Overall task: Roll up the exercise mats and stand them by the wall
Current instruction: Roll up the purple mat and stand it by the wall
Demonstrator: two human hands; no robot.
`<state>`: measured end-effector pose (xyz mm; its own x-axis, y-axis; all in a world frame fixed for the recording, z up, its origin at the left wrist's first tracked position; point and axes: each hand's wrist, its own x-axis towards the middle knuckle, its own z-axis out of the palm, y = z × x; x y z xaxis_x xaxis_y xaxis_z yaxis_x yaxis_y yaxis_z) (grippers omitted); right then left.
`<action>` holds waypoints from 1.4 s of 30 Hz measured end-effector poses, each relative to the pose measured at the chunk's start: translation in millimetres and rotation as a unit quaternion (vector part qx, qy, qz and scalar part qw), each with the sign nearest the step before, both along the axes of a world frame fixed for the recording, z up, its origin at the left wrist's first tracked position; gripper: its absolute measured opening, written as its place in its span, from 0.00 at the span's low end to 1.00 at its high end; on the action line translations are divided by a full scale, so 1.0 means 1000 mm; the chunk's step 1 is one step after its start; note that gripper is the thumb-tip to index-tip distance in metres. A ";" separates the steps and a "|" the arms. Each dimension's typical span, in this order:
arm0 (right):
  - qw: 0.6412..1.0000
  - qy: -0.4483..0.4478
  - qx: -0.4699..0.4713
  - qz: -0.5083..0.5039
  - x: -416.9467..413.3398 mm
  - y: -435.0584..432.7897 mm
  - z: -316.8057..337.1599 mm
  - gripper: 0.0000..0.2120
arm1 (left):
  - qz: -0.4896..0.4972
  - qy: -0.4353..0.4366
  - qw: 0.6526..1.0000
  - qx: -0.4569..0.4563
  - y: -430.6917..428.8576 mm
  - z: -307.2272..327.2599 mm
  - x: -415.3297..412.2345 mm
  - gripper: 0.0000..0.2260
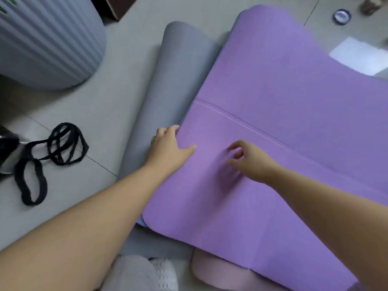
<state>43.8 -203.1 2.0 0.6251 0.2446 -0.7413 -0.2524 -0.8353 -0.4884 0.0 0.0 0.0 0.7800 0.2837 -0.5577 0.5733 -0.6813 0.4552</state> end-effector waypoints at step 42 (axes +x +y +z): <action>0.717 -0.622 -0.277 0.147 -0.181 -0.104 0.596 0.10 | -0.457 -0.440 0.733 0.246 -0.128 0.566 -0.100 0.14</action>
